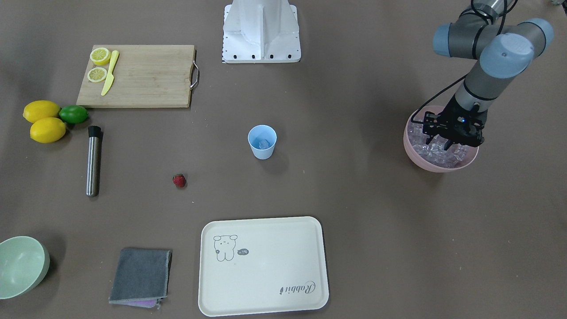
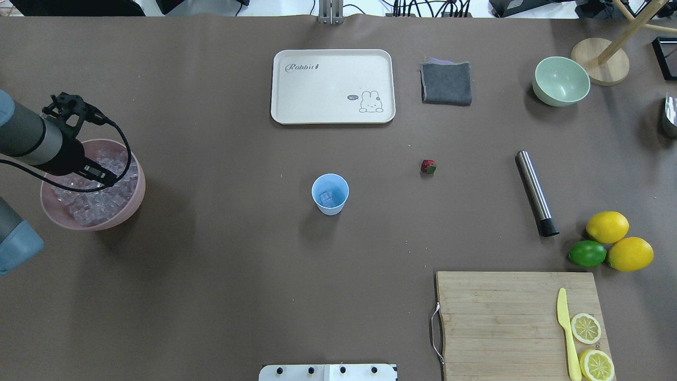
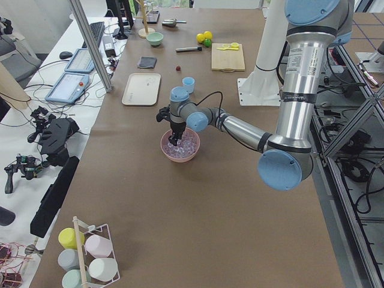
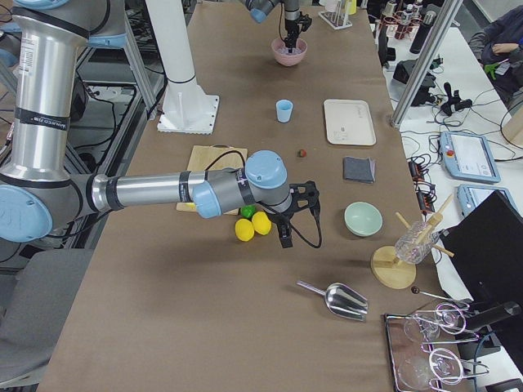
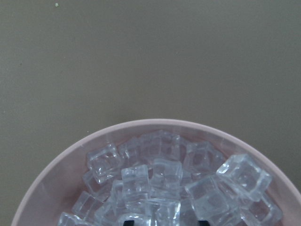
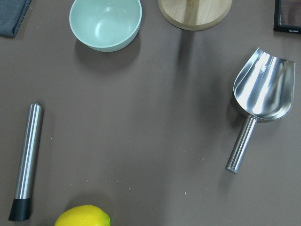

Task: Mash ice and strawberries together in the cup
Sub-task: 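Grasp another ice cube with the left gripper and lift it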

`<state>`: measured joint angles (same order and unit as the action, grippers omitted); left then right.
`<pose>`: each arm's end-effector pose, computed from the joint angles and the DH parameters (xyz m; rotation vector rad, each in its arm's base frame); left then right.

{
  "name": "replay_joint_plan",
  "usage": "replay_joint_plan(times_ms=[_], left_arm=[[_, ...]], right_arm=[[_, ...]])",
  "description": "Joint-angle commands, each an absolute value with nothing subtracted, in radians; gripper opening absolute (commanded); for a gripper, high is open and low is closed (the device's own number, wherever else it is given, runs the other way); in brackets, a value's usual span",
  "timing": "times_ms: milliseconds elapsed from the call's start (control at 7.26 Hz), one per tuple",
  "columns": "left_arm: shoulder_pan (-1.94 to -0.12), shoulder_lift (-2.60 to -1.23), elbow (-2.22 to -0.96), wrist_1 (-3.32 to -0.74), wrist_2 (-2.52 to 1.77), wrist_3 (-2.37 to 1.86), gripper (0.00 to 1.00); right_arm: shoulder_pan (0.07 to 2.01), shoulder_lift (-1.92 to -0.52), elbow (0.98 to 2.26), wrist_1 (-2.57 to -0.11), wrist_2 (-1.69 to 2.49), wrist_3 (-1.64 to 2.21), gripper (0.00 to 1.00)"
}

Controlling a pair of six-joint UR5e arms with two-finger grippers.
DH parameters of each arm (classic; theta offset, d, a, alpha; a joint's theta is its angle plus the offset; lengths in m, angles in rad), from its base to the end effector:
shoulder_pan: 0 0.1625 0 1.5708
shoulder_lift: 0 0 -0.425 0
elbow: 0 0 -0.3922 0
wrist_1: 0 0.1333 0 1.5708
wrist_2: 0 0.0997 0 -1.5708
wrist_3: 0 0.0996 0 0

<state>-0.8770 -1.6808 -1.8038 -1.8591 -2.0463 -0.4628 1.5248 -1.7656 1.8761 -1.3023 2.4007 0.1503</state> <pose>0.2835 -0.4780 0.4657 0.2687 0.7269 0.3694 0.0402 -0.4273 0.5618 0.2746 -0.8499 -0.0600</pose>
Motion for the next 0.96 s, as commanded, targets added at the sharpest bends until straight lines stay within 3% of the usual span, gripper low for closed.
replay_joint_plan(times_ms=[0,138,275,413,826], left_arm=[[-0.876,-1.681,-1.802,-1.859,-2.046,-0.463,0.51],[-0.877,-1.681,-1.804,-1.859,-2.046,-0.463,0.34],[-0.877,-1.683,-1.805,-1.859,-2.046,-0.463,0.08],[-0.88,-1.686,-1.812,-1.858,-2.049,-0.462,0.0],[-1.0,-1.7,-1.861,-1.856,-2.176,-0.413,0.0]], right_arm=[[1.525,-1.766,1.876,-1.302,2.401,0.15,1.0],[1.525,-1.766,1.876,-1.302,2.401,0.15,1.0],[1.525,-1.766,1.876,-1.302,2.401,0.15,1.0],[1.526,-1.766,1.876,-1.302,2.401,0.15,1.0],[1.525,-1.766,1.878,-1.302,2.401,0.15,1.0]])
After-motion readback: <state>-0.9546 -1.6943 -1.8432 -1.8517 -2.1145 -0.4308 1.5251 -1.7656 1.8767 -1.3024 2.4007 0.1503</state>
